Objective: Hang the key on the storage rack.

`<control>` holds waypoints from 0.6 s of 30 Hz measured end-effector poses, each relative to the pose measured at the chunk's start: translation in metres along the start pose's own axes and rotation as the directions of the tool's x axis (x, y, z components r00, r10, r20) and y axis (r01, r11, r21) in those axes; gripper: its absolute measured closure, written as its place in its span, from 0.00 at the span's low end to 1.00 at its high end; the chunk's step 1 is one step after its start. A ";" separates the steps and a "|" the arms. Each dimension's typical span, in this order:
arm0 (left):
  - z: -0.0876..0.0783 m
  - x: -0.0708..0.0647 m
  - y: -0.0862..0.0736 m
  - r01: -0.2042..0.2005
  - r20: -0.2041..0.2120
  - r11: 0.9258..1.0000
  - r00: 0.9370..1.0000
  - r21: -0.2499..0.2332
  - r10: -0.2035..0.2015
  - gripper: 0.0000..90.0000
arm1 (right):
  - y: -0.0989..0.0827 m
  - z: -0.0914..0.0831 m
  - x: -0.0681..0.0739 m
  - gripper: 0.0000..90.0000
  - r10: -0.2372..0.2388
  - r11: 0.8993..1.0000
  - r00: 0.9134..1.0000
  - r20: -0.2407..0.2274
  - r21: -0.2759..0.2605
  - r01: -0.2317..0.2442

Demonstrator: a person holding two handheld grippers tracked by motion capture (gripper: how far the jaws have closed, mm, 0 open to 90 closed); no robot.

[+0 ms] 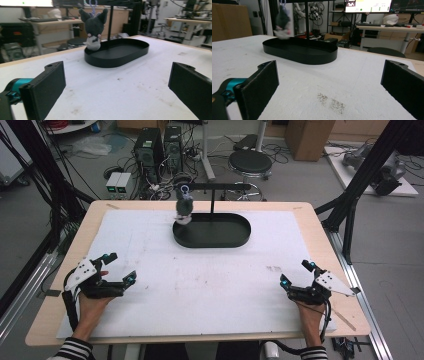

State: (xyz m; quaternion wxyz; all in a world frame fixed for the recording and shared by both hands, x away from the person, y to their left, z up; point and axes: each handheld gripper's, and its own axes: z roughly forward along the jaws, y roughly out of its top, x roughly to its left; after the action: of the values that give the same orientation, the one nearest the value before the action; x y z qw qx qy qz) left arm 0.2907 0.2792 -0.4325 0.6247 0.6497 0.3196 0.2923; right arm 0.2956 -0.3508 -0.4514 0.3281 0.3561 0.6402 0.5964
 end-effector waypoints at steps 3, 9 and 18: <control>-0.005 -0.001 -0.007 0.003 -0.027 1.000 1.000 -0.022 -0.003 0.02 | 0.000 0.000 0.000 0.00 0.001 1.000 1.000 0.000 0.002 -0.001; -0.010 -0.004 -0.017 0.007 -0.044 0.999 0.999 -0.045 -0.009 0.02 | 0.000 0.000 0.000 0.00 -0.003 1.000 1.000 0.000 0.000 0.003; -0.013 -0.007 -0.022 0.004 -0.027 0.998 1.000 -0.061 -0.005 0.02 | 0.000 0.000 0.000 0.01 -0.001 1.000 1.000 -0.002 0.001 0.001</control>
State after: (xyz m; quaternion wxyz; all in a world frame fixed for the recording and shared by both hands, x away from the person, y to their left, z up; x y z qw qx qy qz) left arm 0.2754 0.2824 -0.4533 0.6405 0.6257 0.3203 0.3092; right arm 0.2953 -0.3508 -0.4514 0.3277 0.3555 0.6410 0.5961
